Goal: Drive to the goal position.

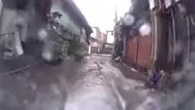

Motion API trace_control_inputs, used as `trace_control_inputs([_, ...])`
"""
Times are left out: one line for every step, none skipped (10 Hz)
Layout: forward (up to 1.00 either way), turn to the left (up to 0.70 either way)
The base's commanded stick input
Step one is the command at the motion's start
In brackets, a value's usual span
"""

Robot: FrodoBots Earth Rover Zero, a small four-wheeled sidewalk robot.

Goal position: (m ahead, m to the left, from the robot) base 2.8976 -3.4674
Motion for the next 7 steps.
trace_control_inputs([0.70, 0.00])
trace_control_inputs([0.70, 0.00])
trace_control_inputs([0.70, 0.00])
trace_control_inputs([0.70, 0.00])
trace_control_inputs([0.70, 0.00])
trace_control_inputs([0.70, 0.00])
trace_control_inputs([0.70, 0.00])
